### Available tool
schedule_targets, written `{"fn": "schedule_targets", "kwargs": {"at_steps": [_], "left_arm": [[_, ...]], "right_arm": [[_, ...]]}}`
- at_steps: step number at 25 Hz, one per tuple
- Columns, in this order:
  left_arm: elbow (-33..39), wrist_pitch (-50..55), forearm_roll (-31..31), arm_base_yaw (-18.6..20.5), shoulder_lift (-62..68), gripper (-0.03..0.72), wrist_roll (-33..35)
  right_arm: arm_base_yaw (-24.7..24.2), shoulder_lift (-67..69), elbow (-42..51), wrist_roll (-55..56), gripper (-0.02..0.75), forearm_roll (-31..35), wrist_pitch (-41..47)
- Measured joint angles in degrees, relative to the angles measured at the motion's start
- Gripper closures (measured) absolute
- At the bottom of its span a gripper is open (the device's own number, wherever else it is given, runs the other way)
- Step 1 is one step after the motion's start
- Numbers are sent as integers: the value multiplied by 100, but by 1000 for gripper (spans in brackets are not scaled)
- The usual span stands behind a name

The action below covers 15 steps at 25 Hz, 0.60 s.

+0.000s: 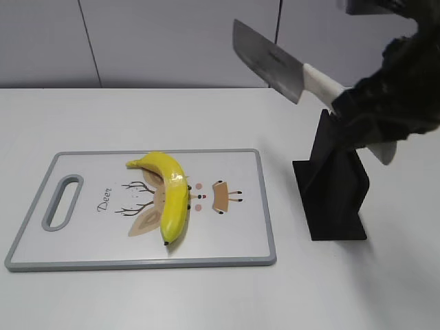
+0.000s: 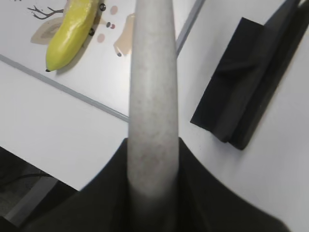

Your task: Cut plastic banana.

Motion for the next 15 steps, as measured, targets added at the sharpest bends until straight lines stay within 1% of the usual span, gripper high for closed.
{"fn": "schedule_targets", "kwargs": {"at_steps": [5,8,11,15], "left_arm": [[158,57,-17,0,-1030,106,0],[170,-29,-25,0,-1106,106,0],[270,-447,-38,0,-1080,106,0],[542,-1330,-44,0,-1080,106,0]], "right_arm": [[0,-1002,1036,1222,577,-676,-461],[0,-1510,1441,1869,577,-1033,-502],[0,-1872,1790,2240,577,-1135,-525],[0,-2029,2188,2442,577,-1042,-544]]}}
